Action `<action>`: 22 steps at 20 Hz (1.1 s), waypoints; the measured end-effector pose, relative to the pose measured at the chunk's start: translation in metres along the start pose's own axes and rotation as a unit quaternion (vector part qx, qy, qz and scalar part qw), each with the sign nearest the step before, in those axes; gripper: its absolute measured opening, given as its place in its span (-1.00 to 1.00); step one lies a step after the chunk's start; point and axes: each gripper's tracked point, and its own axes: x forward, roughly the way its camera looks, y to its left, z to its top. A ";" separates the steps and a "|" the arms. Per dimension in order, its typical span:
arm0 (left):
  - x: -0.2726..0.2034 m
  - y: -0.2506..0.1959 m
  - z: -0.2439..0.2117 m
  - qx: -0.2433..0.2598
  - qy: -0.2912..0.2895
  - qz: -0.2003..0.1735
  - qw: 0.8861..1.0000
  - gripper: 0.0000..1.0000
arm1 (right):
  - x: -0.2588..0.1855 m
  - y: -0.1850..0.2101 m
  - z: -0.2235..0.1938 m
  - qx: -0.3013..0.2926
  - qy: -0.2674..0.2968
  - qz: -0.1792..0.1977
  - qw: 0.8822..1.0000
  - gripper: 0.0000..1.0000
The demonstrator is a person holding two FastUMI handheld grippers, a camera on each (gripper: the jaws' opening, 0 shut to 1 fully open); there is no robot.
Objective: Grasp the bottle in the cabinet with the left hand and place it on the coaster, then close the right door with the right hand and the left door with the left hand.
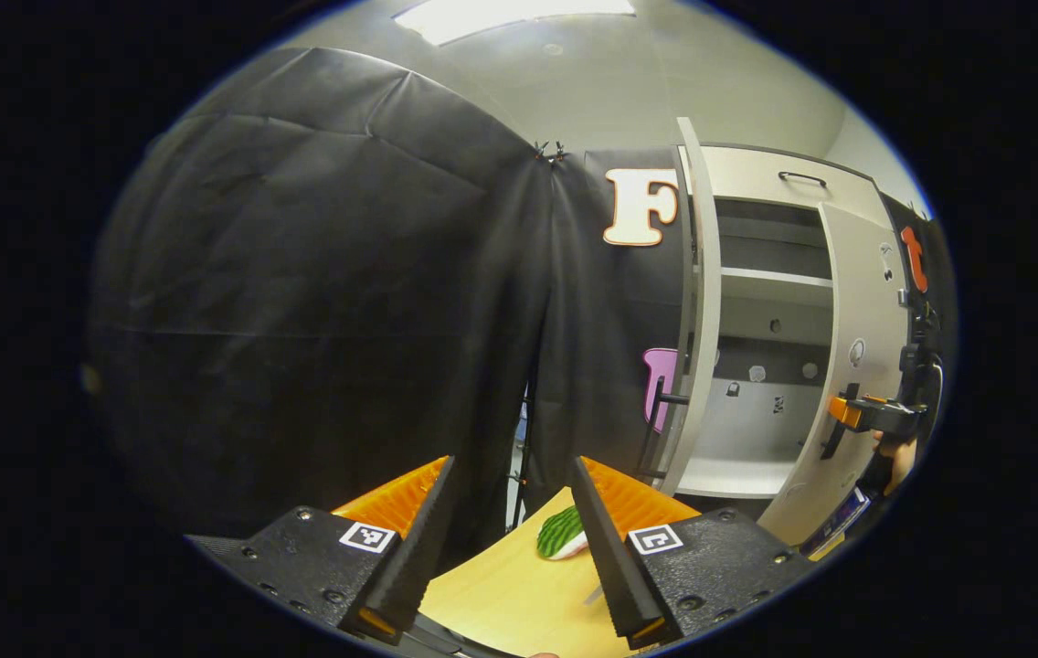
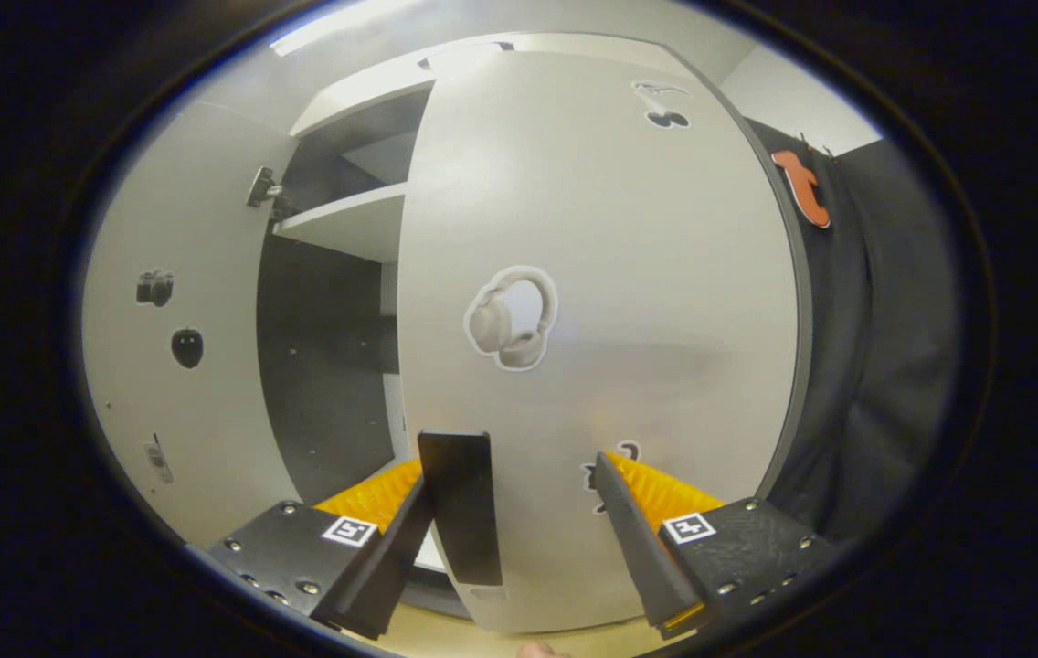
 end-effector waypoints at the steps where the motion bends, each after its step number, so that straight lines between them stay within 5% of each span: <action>1: 0.001 0.001 0.000 0.000 0.000 0.002 1.000 0.57 | 0.002 0.000 0.000 -0.001 -0.001 -0.003 1.000 0.96; 16: 0.016 -0.011 -0.009 0.004 0.009 -0.019 1.000 0.56 | 0.018 0.000 -0.003 -0.017 -0.006 -0.002 1.000 0.98; 22: 0.031 -0.035 0.001 0.000 0.000 -0.068 0.998 0.56 | 0.018 -0.001 -0.002 -0.018 -0.007 -0.001 1.000 0.98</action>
